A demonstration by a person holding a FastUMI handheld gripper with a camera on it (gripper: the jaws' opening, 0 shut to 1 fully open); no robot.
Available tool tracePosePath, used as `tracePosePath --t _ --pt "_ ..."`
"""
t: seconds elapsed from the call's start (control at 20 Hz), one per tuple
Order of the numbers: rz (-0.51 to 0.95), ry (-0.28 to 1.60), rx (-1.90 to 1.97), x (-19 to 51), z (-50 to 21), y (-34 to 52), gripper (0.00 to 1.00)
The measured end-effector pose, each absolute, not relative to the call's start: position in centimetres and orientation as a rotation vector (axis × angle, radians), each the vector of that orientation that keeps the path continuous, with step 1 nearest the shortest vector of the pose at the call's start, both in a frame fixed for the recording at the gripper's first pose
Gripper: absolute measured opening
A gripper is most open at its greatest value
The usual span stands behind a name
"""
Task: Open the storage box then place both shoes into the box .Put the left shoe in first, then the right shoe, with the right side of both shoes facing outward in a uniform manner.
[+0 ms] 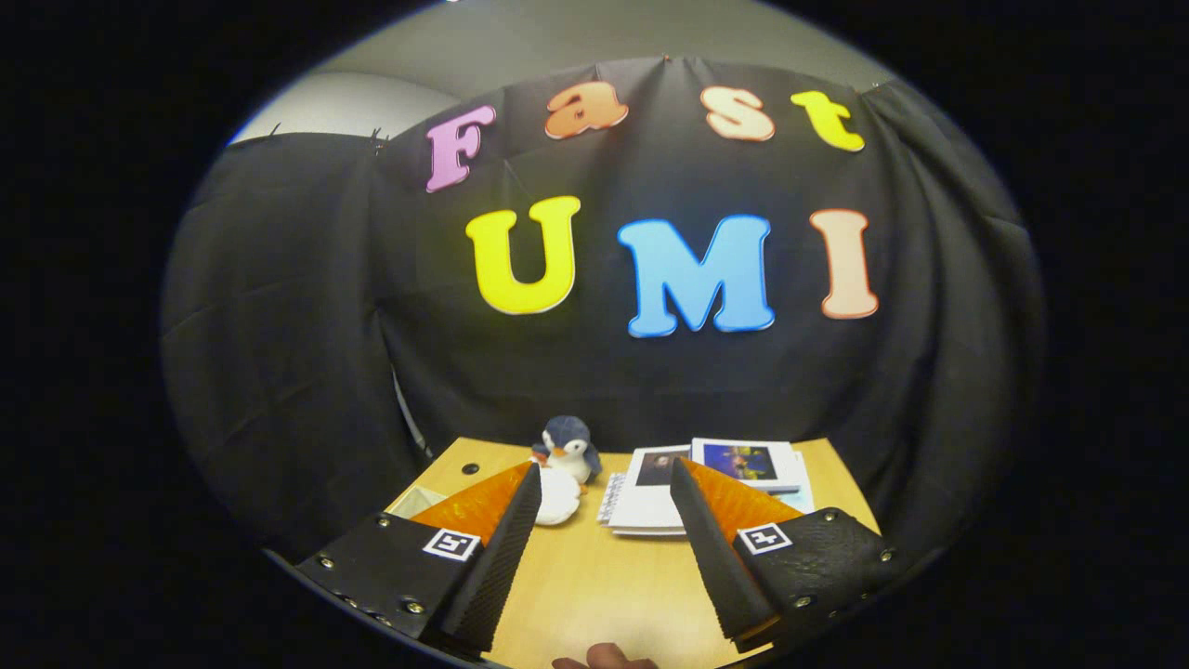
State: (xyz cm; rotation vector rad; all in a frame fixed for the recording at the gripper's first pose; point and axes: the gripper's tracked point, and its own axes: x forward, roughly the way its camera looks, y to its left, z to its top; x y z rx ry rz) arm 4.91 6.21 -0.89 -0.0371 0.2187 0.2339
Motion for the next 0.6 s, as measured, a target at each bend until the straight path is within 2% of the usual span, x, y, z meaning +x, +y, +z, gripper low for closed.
tracePosePath --t 0.15,0.3,0.6 --pt "0.205 0.096 -0.061 2.1 0.1 5.5 0.86" --pt "0.201 0.036 -0.064 -0.2 0.3 5.3 0.98" --pt "0.156 -0.038 -0.023 -2.1 1.2 3.5 0.98"
